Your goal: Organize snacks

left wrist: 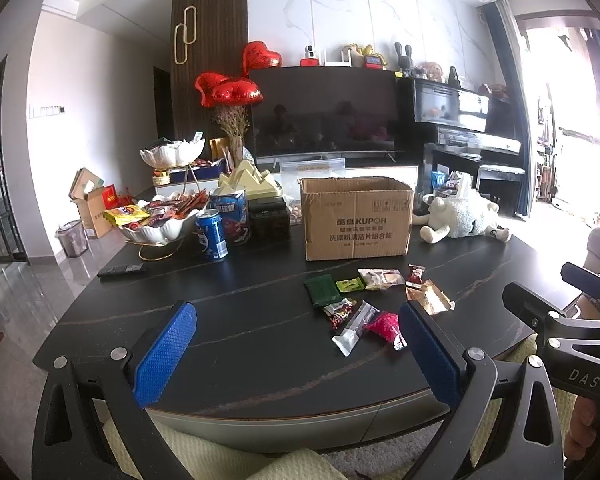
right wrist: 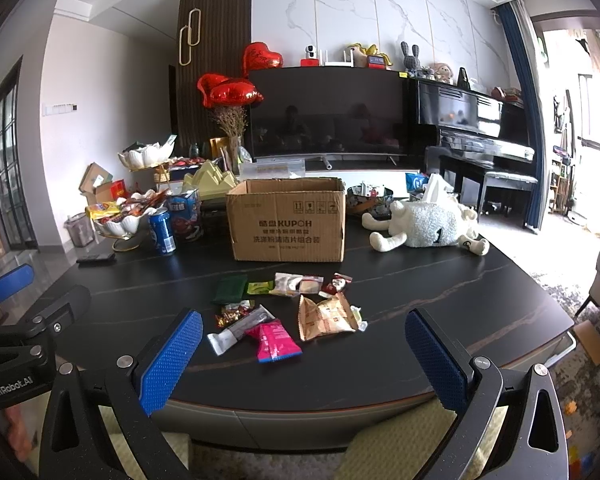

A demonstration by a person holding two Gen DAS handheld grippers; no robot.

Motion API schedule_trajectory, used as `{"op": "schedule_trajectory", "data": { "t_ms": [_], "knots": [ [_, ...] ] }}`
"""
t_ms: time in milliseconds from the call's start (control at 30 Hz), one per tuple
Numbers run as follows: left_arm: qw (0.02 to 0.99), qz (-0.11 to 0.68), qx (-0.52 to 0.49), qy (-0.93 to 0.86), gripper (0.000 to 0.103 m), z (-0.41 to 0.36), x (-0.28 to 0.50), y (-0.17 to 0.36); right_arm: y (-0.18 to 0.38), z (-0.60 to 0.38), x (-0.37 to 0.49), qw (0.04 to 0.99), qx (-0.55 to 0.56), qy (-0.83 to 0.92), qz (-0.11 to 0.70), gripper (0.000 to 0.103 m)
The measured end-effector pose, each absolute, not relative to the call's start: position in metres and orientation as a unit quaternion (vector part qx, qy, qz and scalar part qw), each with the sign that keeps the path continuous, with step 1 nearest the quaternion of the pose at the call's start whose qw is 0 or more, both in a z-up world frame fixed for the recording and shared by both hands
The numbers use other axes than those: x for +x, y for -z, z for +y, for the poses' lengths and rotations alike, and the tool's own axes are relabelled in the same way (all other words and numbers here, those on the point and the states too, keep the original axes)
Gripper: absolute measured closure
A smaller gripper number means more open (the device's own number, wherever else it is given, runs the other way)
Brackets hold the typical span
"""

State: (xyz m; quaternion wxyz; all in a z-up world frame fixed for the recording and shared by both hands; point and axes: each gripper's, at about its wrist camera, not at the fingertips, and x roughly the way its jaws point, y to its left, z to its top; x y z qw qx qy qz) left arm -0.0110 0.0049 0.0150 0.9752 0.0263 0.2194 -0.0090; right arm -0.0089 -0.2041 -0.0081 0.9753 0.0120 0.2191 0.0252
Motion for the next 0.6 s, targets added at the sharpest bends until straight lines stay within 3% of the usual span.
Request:
{"op": "schedule_trajectory", "data": {
  "t_ms": [600],
  "knots": [
    [0.975,0.219,0.026,0.009,0.000,0.0042,-0.0113,-0.0143,0.0080,-0.2044,-0.0089,0.975,0.012,-0.027,0.219,0.000]
  ]
}}
